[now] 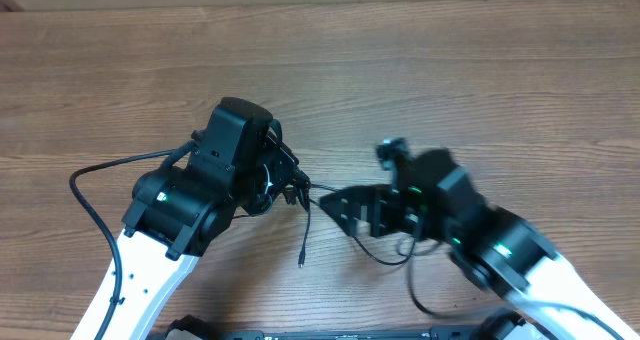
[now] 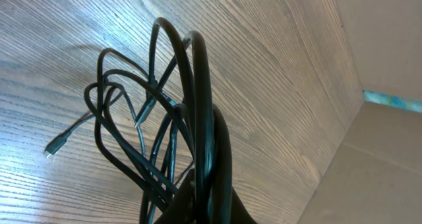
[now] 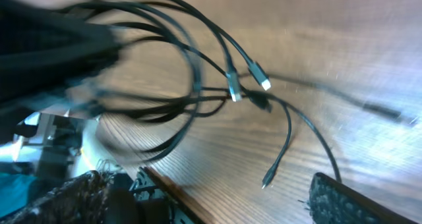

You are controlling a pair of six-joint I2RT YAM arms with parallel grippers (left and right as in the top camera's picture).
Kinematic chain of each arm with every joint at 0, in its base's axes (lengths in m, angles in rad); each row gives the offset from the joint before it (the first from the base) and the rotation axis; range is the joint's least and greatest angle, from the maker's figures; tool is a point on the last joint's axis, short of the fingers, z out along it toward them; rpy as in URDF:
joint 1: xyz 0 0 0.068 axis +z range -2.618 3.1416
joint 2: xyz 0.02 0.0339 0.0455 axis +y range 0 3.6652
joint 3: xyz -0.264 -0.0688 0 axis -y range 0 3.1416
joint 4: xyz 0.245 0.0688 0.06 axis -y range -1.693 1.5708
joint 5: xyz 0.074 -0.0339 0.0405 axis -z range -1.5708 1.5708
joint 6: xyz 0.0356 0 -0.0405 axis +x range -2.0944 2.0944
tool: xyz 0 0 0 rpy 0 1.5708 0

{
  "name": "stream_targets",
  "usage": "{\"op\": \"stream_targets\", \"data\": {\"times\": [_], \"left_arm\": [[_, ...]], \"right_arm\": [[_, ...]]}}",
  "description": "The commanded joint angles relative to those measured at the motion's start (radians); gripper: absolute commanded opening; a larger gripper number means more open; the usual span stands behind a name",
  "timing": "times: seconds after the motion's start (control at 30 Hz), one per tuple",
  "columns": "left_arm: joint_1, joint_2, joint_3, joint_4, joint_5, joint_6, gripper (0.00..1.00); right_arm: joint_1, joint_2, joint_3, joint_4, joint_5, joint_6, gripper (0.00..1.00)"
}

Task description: Untangle cables

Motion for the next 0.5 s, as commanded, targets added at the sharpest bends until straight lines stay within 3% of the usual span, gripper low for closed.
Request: {"op": "stream_targets", "data": {"times": [0.0,0.07,0.1,0.23,0.37,0.47], "left_arm": [[-0.006,0.003,0.01,0.002,-0.003,-0.062,0.04],[-0.006,0.003,0.01,-0.011,-0.003,-0.141,0.04],[-0.006,0.003,0.01,-0.047,0.001,-0.248,0.04],[-0.006,0.003,0.01,-0.132,0.073,-0.473,0.06],[-0.006,0.003,0.01,-0.181,0.158,-0.588,0.08],[-0.006,0.003,0.01,-0.19,0.166,-0.6,0.06]], "right_arm": [[0.008,-0.157,0.017,-0.026,-0.003,-0.225,0.89],[0.023,-0.203,0.016,-0.032,-0.064,-0.322,0.82],[0.039,-0.224,0.016,-0.039,-0.088,-0.391,0.8],[0.056,-0.193,0.015,-0.031,-0.083,-0.472,0.8],[0.056,-0.115,0.014,0.003,-0.113,-0.493,0.73],[0.056,-0.037,0.014,0.057,-0.24,-0.504,0.72]]}}
